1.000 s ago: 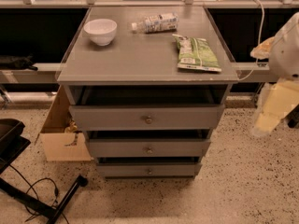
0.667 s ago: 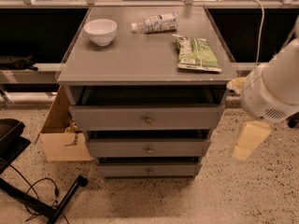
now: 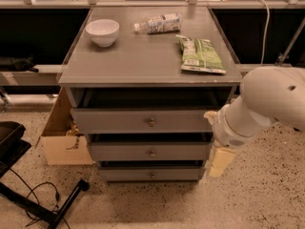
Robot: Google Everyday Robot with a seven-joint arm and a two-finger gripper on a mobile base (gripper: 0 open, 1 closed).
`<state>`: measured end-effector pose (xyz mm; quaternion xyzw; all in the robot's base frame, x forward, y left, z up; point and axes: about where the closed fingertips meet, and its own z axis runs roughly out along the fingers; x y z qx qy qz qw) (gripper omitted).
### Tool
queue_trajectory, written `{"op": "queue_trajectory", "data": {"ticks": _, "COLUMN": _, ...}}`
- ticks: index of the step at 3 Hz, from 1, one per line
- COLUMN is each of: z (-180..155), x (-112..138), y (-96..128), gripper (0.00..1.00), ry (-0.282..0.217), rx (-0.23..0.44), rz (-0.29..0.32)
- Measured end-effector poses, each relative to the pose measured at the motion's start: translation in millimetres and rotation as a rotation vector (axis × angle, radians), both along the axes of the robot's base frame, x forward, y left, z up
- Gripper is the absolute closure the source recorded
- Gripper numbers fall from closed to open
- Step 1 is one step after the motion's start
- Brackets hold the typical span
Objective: Open top drawer
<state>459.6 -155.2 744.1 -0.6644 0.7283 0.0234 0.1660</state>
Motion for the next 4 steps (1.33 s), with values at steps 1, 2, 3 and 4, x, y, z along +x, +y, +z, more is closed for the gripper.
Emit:
{"op": "queue_trajectory", "data": {"ticks": 1, "z": -40.4, "x": 31.6, "y": 2.1, "gripper": 0.0, "ry": 0.024, "rx": -0.033, "rz": 0.018}}
{"op": "queue_trajectory", "data": {"ticks": 2, "z": -65.7, "x": 69.9, "y": -8.4, "gripper": 0.0, "ry": 0.03, "rx": -0.071, "rz": 0.007}}
{"op": "queue_trajectory", "data": {"ticks": 3, "z": -67.8, "x": 107.1, "y": -12.3, "gripper": 0.0, "ry": 0.002, "rx": -0.102, "rz": 0.008}}
{"op": "queue_trajectory", "data": {"ticks": 4, "z": -71.7, "x": 139.3, "y": -5.7, "gripper": 0.0, "ry": -0.028, "rx": -0.124, "rz": 0.014}}
